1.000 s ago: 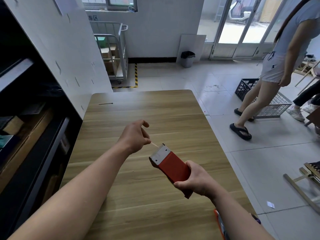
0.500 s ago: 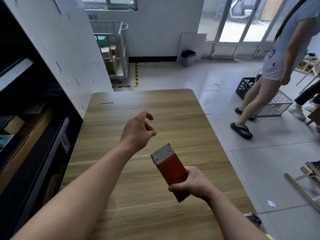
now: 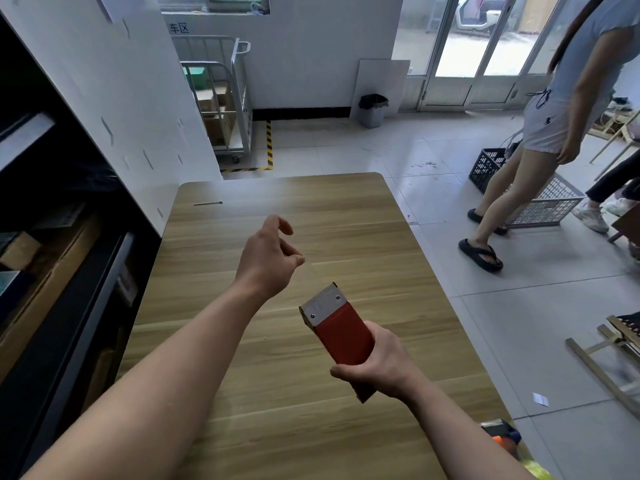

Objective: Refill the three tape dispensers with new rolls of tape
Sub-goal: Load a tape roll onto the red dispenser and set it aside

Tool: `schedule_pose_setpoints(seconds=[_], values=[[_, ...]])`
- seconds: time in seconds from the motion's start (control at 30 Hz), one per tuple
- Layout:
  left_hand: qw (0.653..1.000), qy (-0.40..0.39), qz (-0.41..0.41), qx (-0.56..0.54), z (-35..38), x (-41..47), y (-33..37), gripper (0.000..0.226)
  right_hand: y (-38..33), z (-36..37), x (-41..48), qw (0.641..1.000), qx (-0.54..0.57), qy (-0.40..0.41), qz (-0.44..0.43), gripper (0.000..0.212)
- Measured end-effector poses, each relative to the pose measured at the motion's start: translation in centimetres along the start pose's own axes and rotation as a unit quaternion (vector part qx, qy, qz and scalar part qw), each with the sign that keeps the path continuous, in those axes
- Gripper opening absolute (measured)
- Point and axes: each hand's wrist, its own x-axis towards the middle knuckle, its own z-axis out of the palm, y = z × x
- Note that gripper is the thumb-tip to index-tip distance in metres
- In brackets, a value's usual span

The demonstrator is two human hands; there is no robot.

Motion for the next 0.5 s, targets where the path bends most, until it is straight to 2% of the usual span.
schedule_pose_setpoints(seconds=[0.1, 0.23, 0.37, 0.5], values=[[1.000, -0.001, 0.008, 0.017, -0.5, 0.7, 0.5, 0.038, 0.0, -0.1, 0.3, 1.000, 0.003, -0.008, 0.003, 0.052], [0.998, 0.057, 0.029, 0.018, -3.2, 2.8, 1.8, 0.035, 2.4, 0.0, -0.2, 0.999, -0.011, -0.013, 0.035, 0.053], [0.998, 0.017, 0.044, 0.033, -3.9, 3.5, 3.2, 0.034, 3.3, 0.6, -0.1, 0.998, -0.023, 0.019, 0.063, 0.055], [0.998, 0.009, 0.050, 0.041, -3.0, 3.2, 2.9, 0.033, 2.4, 0.4, 0.6, 0.995, -0.042, 0.038, 0.078, 0.057]])
